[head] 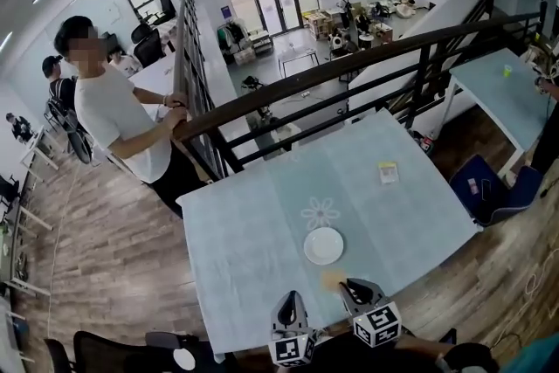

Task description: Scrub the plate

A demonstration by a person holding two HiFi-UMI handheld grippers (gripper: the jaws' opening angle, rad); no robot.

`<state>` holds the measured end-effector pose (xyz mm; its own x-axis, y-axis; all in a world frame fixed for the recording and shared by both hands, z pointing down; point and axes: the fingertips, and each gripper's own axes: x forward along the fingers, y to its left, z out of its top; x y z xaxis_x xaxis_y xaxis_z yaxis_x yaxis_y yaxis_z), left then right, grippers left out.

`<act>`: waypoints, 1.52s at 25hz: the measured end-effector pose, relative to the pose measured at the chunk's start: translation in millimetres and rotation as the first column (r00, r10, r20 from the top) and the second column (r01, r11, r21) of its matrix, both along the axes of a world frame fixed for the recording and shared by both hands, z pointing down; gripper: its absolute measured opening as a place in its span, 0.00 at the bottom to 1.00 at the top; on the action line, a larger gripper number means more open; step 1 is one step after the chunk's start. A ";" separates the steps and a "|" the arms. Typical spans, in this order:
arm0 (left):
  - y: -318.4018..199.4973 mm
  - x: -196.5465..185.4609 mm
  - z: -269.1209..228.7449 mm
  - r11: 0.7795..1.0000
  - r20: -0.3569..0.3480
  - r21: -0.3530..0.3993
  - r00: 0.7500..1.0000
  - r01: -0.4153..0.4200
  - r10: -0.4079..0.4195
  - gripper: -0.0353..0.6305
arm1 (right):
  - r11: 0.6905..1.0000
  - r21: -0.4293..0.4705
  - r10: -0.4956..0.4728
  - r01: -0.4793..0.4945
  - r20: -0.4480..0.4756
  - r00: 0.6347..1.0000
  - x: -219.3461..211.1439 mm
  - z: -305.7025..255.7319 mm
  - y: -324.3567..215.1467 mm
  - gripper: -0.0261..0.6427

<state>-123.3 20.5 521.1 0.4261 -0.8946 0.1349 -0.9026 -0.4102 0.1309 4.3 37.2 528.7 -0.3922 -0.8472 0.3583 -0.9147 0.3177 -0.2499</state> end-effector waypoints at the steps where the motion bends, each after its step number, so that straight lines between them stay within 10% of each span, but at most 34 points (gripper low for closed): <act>1: -3.4 3.6 -1.1 1.000 0.004 0.000 1.000 0.016 -0.016 0.07 | 1.000 -0.003 -0.013 0.013 0.006 1.000 3.7 -1.3 -5.2 0.11; 15: -20.8 75.7 28.6 0.990 0.010 -0.078 0.993 0.119 -0.119 0.07 | 0.989 -0.115 -0.090 0.096 0.057 0.994 63.4 32.4 -44.3 0.11; 38: -99.6 67.2 74.9 0.979 0.041 -0.094 0.983 0.181 -0.177 0.07 | 0.969 -0.218 -0.104 0.116 0.068 0.992 40.9 104.2 -167.5 0.11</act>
